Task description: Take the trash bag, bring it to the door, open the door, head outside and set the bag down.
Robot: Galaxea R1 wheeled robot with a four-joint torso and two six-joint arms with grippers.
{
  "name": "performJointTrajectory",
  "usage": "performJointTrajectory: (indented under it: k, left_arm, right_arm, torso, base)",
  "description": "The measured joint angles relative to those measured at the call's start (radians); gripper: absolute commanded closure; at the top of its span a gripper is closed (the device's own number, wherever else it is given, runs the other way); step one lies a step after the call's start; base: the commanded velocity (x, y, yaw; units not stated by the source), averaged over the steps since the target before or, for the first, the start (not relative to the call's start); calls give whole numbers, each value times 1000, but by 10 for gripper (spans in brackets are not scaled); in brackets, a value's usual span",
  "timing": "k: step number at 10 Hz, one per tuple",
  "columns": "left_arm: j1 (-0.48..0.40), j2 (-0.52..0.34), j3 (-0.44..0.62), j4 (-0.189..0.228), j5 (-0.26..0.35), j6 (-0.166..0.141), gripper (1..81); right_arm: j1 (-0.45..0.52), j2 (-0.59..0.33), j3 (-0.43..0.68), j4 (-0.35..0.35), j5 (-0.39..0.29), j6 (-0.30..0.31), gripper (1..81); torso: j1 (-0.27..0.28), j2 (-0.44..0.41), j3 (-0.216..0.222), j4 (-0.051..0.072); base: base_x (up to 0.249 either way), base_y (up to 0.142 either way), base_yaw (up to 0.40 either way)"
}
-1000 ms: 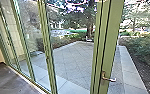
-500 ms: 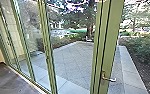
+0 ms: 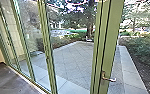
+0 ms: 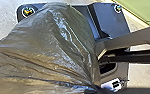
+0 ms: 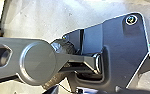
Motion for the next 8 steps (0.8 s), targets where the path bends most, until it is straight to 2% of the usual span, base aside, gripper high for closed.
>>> performJointTrajectory:
  k: [2,4,5,8]
  left_arm:
    - [-2,56,-63,-8,-1,-11,811]
    - [0,93,-78,-48,-6,-20,811]
    - [1,95,-79,-53,-7,-21,811]
    - [11,90,-81,-69,-11,-21,811]
  right_arm:
    - [29,-121,92,7,0,0,10]
    - [72,-223,174,12,-5,1,10]
    - [103,-273,221,13,-7,2,10]
    - [244,-341,312,15,-71,23,10]
  torso:
    - [0,0,0,0]
    - [0,0,0,0]
    - [0,0,0,0]
    - [0,0,0,0]
  base:
    - [0,0,0]
    - [0,0,0]
    - [0,0,0]
    - [0,0,0]
